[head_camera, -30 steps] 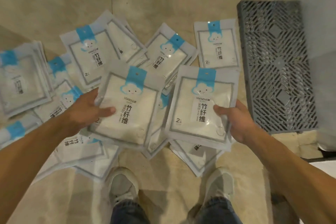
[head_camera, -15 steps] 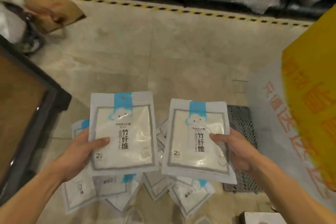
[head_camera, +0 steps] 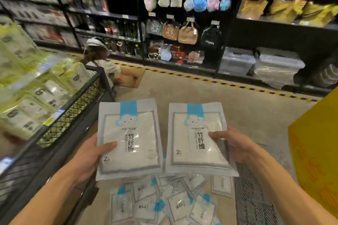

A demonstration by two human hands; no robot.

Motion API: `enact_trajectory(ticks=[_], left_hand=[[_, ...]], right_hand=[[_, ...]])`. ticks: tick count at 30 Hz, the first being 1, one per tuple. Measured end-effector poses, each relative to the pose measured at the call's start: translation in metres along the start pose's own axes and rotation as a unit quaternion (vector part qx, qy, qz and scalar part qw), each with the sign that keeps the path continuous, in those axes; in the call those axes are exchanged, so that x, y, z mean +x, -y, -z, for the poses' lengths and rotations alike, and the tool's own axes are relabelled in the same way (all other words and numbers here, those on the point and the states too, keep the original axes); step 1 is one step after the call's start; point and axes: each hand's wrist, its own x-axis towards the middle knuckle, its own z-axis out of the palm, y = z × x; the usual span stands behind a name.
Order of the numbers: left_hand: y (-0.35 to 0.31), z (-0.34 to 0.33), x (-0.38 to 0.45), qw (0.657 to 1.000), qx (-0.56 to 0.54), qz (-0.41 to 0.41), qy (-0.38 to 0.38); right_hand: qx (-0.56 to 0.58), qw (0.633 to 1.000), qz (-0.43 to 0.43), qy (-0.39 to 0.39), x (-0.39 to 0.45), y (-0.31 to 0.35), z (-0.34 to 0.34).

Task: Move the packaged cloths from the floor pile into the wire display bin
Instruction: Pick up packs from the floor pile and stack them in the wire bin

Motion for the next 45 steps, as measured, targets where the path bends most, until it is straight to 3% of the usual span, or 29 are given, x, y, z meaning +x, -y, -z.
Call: enact_trajectory(ticks=[9,18,26,39,45], left_hand=[[-0.030,0.010,-0.141,0.988,-0.038,-0.083,-0.122],[0.030,-0.010,-0.304,0.938,-0.130,-0.124,-0.298],[0.082,-0.035,-0.444,0.870,-0.156,-0.157,-0.441],[0.206,-0.045,-0.682,0.788,-0.207,-0.201,-0.545],[0.273,-0.039,-0.793,0.757,-0.227,-0.186,-0.584]], right_hand=[[-0.070,0.986,0.043,0.145,-0.049,0.057,-0.078],[-0.172,0.930,0.026,0.325,-0.074,0.045,-0.142],[-0.186,0.878,0.004,0.441,-0.137,-0.011,-0.222],[-0.279,0.773,-0.023,0.570,-0.308,-0.149,-0.342],[-0.292,0.749,-0.042,0.593,-0.393,-0.239,-0.388]])
